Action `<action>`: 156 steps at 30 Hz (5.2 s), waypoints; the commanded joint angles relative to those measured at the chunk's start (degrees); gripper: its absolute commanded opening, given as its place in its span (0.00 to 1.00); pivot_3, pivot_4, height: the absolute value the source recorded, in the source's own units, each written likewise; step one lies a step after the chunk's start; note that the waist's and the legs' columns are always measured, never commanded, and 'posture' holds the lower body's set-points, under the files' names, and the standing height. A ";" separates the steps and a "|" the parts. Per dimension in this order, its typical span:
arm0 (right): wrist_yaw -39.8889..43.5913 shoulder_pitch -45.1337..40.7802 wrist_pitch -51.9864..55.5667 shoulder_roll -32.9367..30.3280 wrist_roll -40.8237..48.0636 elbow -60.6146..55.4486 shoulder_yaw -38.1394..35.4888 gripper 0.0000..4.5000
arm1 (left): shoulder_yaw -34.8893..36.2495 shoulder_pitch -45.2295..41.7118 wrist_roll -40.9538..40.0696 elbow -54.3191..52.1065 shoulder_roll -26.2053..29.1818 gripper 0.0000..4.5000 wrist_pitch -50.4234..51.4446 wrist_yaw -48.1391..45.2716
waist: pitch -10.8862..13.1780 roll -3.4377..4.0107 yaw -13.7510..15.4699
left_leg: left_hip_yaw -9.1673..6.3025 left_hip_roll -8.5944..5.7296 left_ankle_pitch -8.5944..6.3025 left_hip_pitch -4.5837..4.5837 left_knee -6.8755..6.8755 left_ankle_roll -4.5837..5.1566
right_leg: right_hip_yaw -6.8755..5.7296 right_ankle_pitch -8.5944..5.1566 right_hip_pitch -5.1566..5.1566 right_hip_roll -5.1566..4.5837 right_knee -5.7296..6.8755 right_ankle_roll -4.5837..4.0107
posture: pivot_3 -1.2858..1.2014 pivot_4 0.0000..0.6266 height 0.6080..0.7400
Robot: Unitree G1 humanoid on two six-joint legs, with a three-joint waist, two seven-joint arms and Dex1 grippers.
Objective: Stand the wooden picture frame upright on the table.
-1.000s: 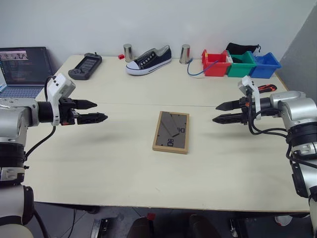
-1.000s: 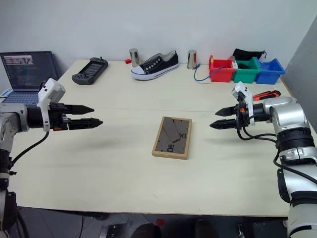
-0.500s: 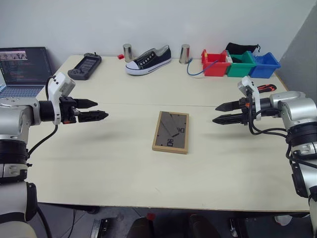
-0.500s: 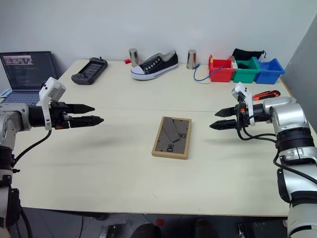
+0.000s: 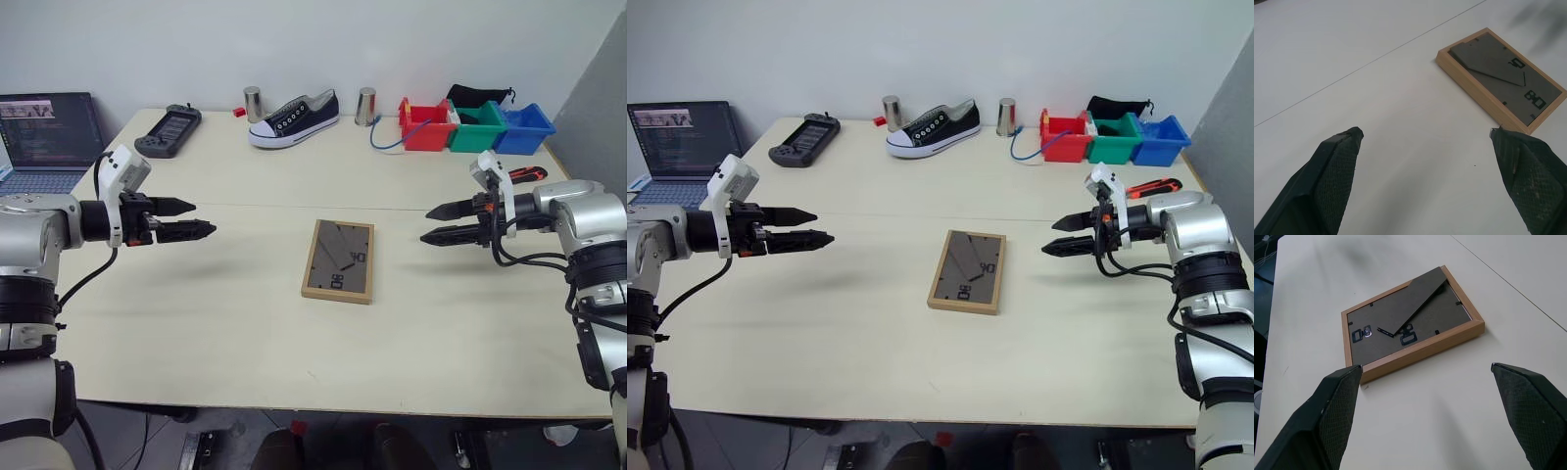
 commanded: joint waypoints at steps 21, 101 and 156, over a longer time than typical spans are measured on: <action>-10.92 -0.53 32.18 7.79 6.11 0.88 -2.08 0.73 | 0.20 -6.15 -6.64 9.72 -13.16 1.00 22.58 3.61 | -0.01 0.00 -0.03 | -0.06 -0.03 0.00 -0.05 0.03 -0.01 | -0.06 0.00 -0.01 0.00 0.12 0.00 | 0.52 0.24 1.00; -23.49 -0.29 26.16 24.90 1.02 10.86 -0.37 0.00 | -7.24 -15.34 6.54 32.14 -32.78 0.62 20.26 -11.18 | -0.10 -0.10 -3.01 | -0.06 0.04 0.02 0.11 0.02 -0.04 | -0.06 0.00 0.05 0.04 0.28 0.00 | 0.52 0.24 1.00; -7.64 12.42 -68.81 7.47 -5.02 -5.37 -2.73 0.91 | 9.97 0.10 -23.05 -10.50 -22.82 0.29 52.35 10.25 | -0.03 -0.08 -1.50 | -0.16 -0.04 0.01 -0.11 0.08 -0.03 | -0.08 0.00 0.07 -0.04 0.09 0.01 | 0.52 0.24 1.00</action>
